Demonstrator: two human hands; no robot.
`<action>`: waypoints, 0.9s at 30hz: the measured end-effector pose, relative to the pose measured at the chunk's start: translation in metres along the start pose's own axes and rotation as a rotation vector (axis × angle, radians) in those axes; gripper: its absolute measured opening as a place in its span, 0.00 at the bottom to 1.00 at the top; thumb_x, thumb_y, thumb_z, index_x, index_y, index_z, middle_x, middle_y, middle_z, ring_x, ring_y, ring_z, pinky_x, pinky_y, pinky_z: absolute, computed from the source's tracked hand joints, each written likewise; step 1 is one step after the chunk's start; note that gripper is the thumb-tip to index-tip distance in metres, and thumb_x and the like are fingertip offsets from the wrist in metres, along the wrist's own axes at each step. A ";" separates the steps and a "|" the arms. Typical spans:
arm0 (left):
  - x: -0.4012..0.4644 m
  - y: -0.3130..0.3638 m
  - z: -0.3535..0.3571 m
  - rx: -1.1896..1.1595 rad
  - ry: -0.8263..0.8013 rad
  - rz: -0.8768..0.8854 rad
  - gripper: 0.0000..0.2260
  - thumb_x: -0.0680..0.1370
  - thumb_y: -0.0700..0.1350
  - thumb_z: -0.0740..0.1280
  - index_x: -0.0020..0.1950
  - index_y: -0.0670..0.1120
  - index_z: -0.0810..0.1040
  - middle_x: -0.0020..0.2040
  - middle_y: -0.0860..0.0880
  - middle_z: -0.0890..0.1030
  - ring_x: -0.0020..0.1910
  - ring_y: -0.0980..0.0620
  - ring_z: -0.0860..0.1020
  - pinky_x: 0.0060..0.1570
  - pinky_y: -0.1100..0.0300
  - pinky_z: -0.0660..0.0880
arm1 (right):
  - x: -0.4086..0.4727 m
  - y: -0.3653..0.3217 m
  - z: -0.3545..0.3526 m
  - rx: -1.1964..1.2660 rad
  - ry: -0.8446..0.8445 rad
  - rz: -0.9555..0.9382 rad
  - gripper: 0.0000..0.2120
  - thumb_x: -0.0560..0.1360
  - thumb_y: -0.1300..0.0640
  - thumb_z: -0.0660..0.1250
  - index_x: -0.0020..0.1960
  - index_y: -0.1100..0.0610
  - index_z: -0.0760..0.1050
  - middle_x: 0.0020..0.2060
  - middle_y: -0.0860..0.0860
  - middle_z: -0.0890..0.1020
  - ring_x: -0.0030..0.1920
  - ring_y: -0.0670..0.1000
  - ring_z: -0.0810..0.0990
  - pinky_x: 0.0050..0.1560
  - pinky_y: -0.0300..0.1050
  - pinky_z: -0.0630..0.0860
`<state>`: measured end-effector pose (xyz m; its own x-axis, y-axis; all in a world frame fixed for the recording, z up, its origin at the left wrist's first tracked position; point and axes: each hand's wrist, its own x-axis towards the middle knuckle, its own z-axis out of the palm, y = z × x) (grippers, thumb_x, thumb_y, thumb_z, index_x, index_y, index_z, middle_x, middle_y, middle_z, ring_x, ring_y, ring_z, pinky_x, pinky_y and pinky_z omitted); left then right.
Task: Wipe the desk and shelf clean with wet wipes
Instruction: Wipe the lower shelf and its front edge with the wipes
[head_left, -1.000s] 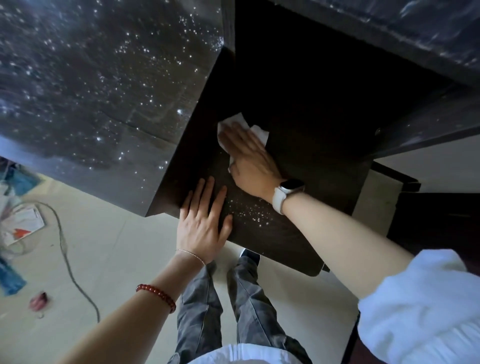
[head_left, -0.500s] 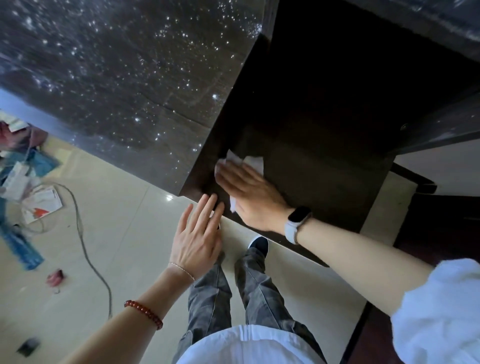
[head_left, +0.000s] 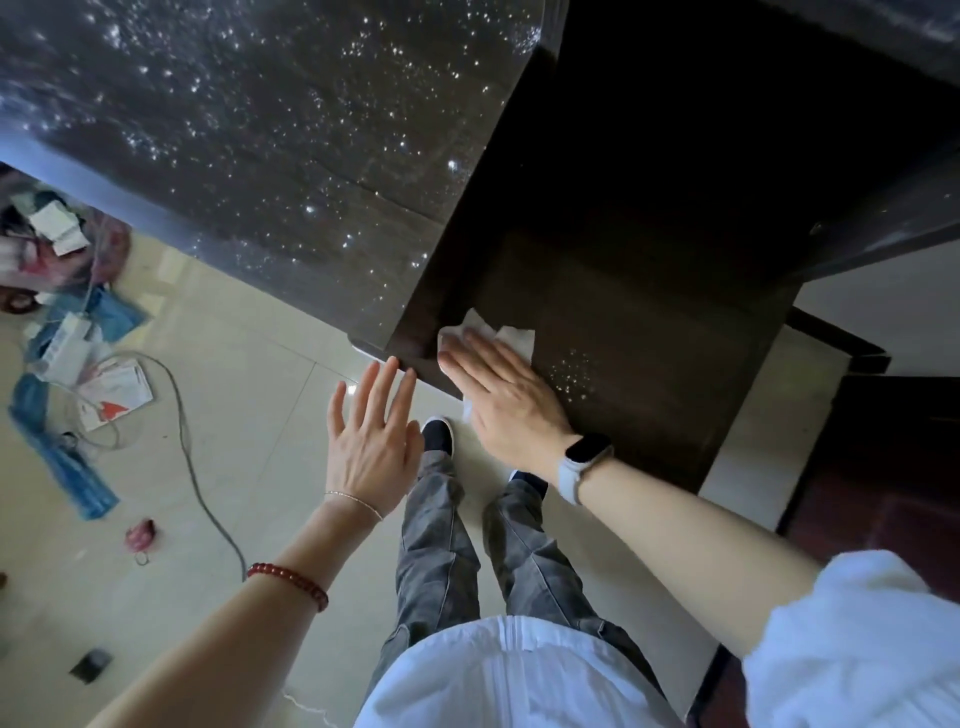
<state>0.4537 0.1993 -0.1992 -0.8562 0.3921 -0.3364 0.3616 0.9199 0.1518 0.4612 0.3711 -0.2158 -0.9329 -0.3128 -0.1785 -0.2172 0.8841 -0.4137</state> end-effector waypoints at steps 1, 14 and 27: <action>0.000 0.002 0.001 0.016 -0.003 0.033 0.22 0.75 0.47 0.53 0.67 0.40 0.68 0.68 0.38 0.70 0.68 0.37 0.67 0.65 0.36 0.59 | -0.006 0.009 -0.003 -0.022 -0.007 -0.029 0.24 0.74 0.59 0.51 0.70 0.59 0.64 0.71 0.55 0.66 0.72 0.56 0.62 0.72 0.52 0.56; -0.001 0.013 0.004 -0.075 -0.070 0.021 0.22 0.77 0.47 0.53 0.71 0.45 0.62 0.74 0.42 0.61 0.74 0.44 0.54 0.70 0.42 0.54 | -0.014 -0.005 0.011 -0.136 -0.025 0.227 0.26 0.79 0.53 0.47 0.75 0.57 0.47 0.76 0.54 0.50 0.75 0.56 0.46 0.73 0.55 0.39; 0.013 0.046 0.011 -0.029 -0.097 0.172 0.24 0.77 0.50 0.48 0.73 0.49 0.57 0.74 0.42 0.58 0.74 0.42 0.52 0.72 0.47 0.46 | -0.034 -0.004 0.012 0.004 0.123 0.440 0.26 0.76 0.53 0.48 0.72 0.58 0.59 0.73 0.55 0.62 0.74 0.58 0.56 0.73 0.59 0.54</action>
<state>0.4636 0.2470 -0.2064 -0.7427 0.5437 -0.3908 0.4876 0.8392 0.2409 0.4971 0.3740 -0.2192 -0.9635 0.1362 -0.2303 0.2082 0.9224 -0.3255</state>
